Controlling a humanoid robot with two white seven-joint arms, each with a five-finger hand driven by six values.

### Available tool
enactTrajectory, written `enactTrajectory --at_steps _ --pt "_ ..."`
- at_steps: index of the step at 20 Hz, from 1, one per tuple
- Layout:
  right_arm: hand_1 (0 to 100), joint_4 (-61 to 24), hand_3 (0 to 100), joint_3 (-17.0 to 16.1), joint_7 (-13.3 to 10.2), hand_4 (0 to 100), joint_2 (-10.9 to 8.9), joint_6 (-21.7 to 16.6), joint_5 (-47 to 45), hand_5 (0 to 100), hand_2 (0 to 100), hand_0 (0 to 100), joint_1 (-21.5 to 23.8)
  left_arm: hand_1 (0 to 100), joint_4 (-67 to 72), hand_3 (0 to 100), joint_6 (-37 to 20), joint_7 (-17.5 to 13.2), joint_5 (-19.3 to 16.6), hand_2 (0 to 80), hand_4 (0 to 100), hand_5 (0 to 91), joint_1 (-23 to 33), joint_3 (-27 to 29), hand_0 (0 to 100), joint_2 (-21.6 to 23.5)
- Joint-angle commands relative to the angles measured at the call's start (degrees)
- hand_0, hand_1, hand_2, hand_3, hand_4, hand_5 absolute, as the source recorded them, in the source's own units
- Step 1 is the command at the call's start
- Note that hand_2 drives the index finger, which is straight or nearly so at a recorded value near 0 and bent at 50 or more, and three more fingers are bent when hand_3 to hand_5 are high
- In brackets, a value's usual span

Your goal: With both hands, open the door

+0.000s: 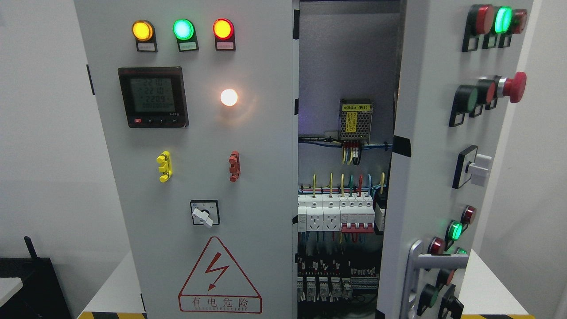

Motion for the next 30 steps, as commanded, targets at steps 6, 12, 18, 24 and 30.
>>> enactTrajectory --at_steps 6,12,18,24,30 --pt "0 0.0 0 0.0 0.04 0 0.0 0.01 0.0 0 0 11 0.0 0 -39.95 0 -13.43 -4.6 27.21 0.0 3 0.0 19.7 21.47 0 20.2" --pt "0 0.0 0 0.0 0.04 0 0.0 0.01 0.0 0 0 11 0.0 0 -45.49 0 -13.26 -6.01 37.6 0.0 3 0.0 28.14 33.07 0 23.19" --pt "0 0.0 0 0.0 0.04 0 0.0 0.01 0.0 0 0 11 0.0 0 -46.29 0 -10.98 -12.6 42.25 0.0 3 0.0 28.59 42.03 0 25.11" --pt "0 0.0 0 0.0 0.04 0 0.0 0.01 0.0 0 0 11 0.0 0 -46.2 0 2.55 -20.6 52.1 0.0 3 0.0 27.8 49.7 0 34.78" --pt "0 0.0 0 0.0 0.04 0 0.0 0.01 0.0 0 0 11 0.0 0 -46.29 0 3.44 -27.54 53.16 0.0 3 0.0 23.76 50.05 0 42.95"
